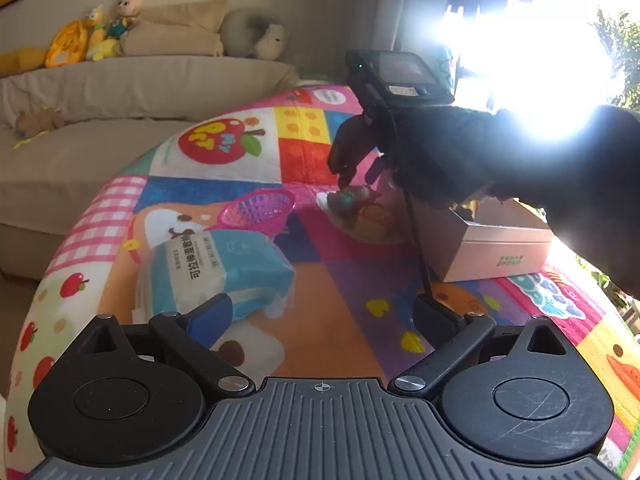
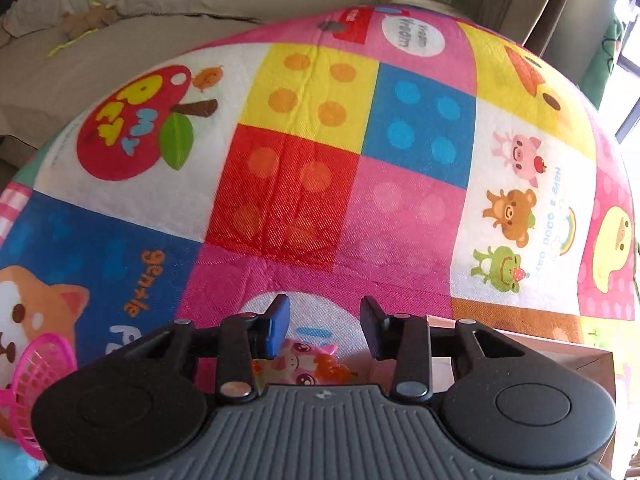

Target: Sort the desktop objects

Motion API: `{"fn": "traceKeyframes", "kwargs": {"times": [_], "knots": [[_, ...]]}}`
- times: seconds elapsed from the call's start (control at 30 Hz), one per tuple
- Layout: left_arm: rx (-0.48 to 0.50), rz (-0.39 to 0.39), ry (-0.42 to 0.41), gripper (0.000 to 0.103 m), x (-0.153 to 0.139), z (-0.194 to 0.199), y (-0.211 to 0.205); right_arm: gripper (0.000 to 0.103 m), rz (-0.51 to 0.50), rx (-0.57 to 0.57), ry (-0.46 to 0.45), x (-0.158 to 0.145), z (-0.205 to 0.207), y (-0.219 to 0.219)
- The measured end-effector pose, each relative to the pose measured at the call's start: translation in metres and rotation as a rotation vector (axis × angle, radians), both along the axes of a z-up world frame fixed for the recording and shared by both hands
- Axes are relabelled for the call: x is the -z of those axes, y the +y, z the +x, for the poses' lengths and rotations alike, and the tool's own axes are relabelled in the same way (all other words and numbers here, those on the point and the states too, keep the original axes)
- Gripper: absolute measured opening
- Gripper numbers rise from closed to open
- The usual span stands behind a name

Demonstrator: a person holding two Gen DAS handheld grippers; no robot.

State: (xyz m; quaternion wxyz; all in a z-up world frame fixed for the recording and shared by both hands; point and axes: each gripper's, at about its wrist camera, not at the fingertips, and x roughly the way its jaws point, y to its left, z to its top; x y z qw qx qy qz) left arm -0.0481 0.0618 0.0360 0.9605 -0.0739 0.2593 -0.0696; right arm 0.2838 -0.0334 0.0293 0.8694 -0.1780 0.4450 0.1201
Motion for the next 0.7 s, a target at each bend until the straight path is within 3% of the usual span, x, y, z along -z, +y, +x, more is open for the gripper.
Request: {"fn": "traceKeyframes", "kwargs": {"times": [0.13,0.33,0.5,0.57,0.63,0.7], "knots": [[0.007,-0.018,0.007,0.100,0.002,0.002,-0.001,0.036,0.030,-0.090,0.029,-0.007,-0.031,-0.006],[0.045,0.026,0.012,0.101,0.001,-0.005,-0.013,0.036,0.125,-0.218,0.179,-0.010,-0.105,-0.018],[0.063,0.069,0.058,0.101,0.007,-0.009,-0.022,0.037,0.216,-0.304,0.305,-0.010,-0.169,-0.062],[0.071,0.073,0.075,0.101,0.010,-0.010,-0.026,0.038,0.258,-0.314,0.252,-0.020,-0.191,-0.093],[0.082,0.076,0.093,0.101,0.013,-0.010,-0.031,0.045,0.291,-0.276,0.101,-0.039,-0.207,-0.129],[0.097,0.082,0.106,0.101,0.014,-0.008,-0.038,0.073,0.305,-0.169,-0.090,-0.060,-0.212,-0.165]]}}
